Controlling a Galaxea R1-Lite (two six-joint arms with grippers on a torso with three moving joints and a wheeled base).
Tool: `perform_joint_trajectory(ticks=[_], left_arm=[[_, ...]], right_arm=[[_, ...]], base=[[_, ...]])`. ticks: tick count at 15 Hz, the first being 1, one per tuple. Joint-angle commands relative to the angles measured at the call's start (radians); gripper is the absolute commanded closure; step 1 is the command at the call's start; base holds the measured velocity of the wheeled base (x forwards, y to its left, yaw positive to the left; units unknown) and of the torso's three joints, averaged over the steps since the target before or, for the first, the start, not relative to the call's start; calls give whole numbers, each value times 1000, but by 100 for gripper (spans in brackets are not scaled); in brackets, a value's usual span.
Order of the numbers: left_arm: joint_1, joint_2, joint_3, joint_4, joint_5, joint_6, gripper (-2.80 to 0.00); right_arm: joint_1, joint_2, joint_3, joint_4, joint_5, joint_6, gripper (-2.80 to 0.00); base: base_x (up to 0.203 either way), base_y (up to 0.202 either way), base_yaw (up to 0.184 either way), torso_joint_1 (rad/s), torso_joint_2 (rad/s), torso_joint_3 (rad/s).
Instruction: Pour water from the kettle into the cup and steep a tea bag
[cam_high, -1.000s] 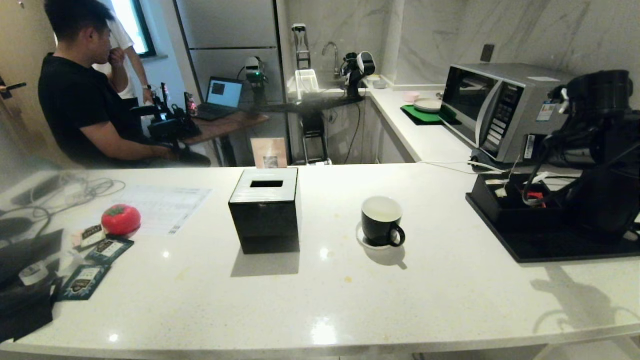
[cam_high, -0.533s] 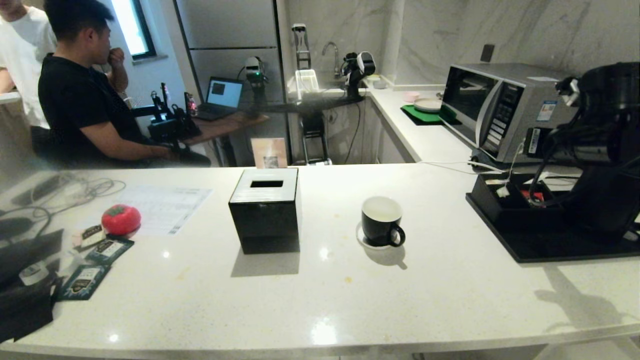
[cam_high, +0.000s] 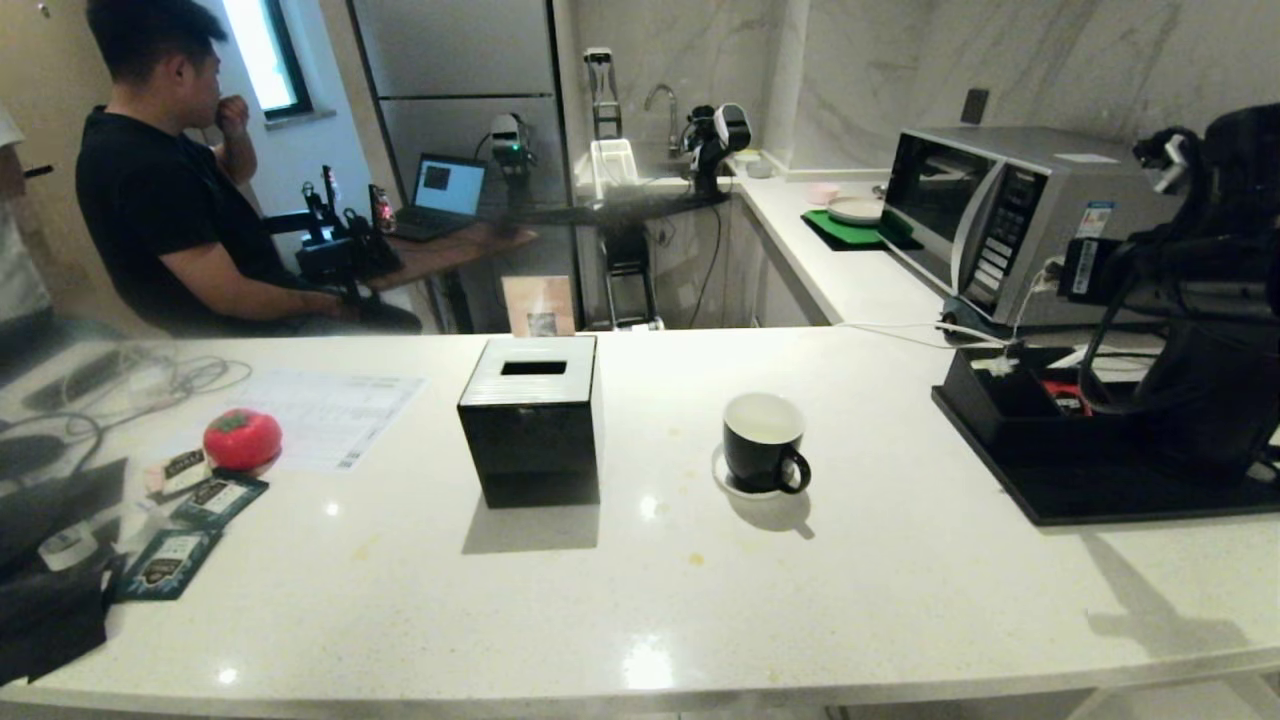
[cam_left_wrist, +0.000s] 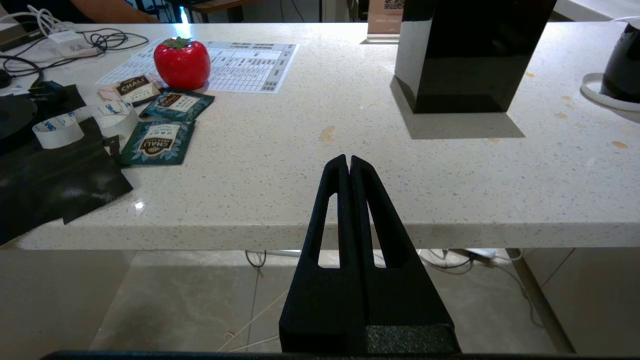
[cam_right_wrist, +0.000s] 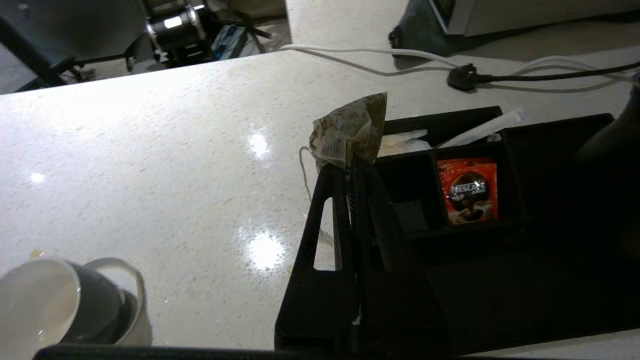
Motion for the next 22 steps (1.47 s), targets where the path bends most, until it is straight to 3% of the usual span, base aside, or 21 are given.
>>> perform_joint_trajectory(ticks=[1,12,22], left_arm=[[0,1,0,0,0,0,0],[0,1,0,-2,0,-1,0],[0,1,0,0,0,0,0]], right_arm=[[0,-34,26,-1,16,0,0],[54,-145,121,-1,114,-48,0],[207,-191,124,8,113,-49,0]], base=[[0,0,0,0,0,0],[0,0,0,0,0,0],[0,0,0,0,0,0]])
